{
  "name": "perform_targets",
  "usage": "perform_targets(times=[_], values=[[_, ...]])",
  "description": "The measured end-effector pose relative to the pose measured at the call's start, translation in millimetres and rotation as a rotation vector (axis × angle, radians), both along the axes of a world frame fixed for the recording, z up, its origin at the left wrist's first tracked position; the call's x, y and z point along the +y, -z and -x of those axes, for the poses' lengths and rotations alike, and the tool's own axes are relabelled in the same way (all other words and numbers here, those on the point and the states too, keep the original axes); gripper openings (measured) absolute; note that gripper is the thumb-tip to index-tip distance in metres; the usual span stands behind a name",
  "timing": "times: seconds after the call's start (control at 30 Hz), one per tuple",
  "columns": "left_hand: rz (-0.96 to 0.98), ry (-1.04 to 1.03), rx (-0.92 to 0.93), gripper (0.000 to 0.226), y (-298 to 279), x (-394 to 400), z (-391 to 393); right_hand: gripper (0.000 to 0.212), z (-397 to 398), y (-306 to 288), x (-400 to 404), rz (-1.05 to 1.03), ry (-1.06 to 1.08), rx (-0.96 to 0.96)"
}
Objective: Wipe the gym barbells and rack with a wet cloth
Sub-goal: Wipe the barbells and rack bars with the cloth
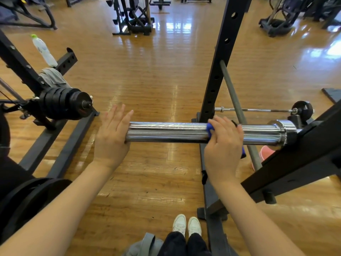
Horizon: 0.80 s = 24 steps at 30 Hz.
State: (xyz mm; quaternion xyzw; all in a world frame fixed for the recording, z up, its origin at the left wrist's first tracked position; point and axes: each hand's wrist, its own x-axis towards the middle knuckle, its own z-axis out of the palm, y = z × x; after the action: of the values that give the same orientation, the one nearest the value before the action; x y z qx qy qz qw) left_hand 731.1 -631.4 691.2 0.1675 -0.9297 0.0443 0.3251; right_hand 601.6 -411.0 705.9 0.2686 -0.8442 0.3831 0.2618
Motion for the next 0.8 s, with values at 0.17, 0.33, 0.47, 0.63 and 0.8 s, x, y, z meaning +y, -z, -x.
perform_targets(times=[0.17, 0.33, 0.47, 0.63, 0.8], values=[[-0.033, 0.031, -0.009, 0.076, -4, 0, -1, 0.039, 2, 8, 20, -0.15, -0.181, 0.151], [-0.08, 0.027, -0.037, 0.066, -7, 0, 0, 0.038, 6, 2, 18, -0.048, -0.038, 0.025], [-0.099, 0.031, -0.071, 0.067, -10, 1, -1, 0.038, -7, 4, -2, -0.098, -0.107, 0.083], [-0.102, 0.021, -0.07, 0.069, -10, 4, -2, 0.037, 9, 12, 31, -0.096, -0.173, 0.15], [-0.111, 0.002, -0.05, 0.07, -9, 6, 0, 0.033, 13, 10, 24, 0.003, 0.011, 0.082]])
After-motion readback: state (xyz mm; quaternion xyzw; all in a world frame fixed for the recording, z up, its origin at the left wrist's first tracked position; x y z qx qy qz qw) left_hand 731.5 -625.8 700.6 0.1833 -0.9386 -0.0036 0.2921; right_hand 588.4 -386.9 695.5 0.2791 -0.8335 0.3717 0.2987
